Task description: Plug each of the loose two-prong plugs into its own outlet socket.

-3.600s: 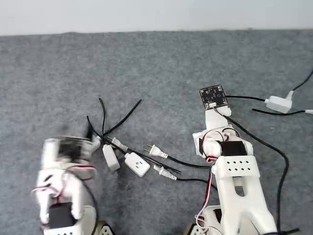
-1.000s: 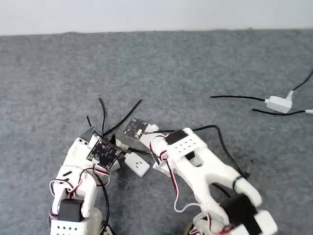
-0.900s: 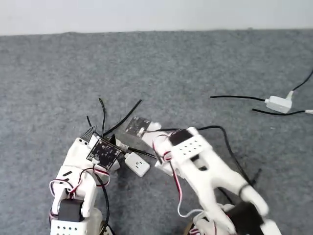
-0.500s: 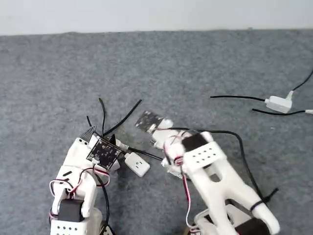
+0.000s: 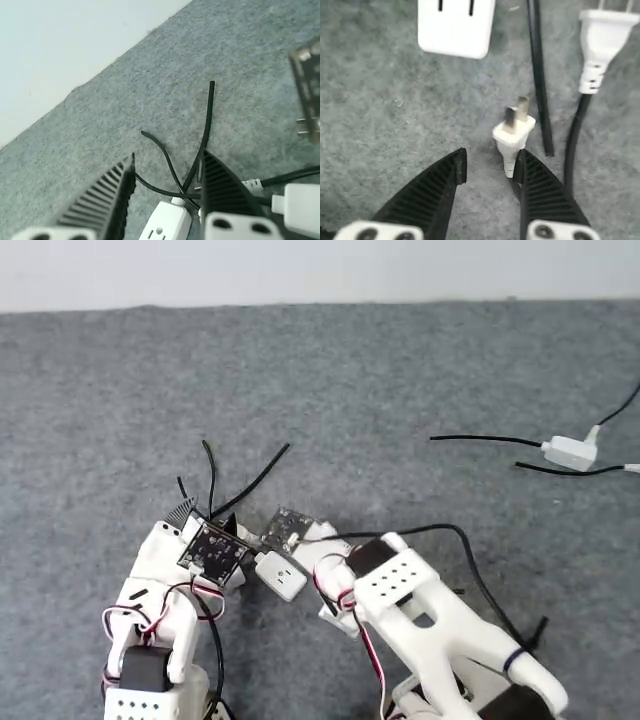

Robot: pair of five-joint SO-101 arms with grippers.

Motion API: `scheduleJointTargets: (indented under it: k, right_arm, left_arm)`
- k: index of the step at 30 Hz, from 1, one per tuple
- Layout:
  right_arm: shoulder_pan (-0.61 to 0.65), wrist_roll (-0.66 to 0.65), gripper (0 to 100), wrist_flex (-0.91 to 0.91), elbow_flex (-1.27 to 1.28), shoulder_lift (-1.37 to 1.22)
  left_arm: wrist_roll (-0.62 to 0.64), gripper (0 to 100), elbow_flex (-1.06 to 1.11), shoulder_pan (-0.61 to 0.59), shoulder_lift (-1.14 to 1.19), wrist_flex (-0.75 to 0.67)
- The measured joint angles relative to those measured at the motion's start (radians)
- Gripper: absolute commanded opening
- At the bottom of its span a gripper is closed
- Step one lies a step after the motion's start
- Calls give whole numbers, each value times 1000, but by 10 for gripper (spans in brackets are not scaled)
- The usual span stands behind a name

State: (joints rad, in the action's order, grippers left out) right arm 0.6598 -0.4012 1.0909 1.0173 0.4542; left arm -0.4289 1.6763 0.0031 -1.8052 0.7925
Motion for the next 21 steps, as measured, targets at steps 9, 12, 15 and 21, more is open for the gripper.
scheduleJointTargets:
  k: [9, 12, 15, 21]
  right_arm:
    - [-5, 2, 169, -115, 74, 0]
    - [-28, 2, 169, -153, 81, 0]
    - [-78, 2, 166, -192, 81, 0]
    - [-123, 2, 165, -238, 87, 0]
  left_arm:
    - [0, 203, 0, 0, 0, 0]
    - [0, 203, 0, 0, 0, 0]
    - [0, 203, 0, 0, 0, 0]
    - [0, 203, 0, 0, 0, 0]
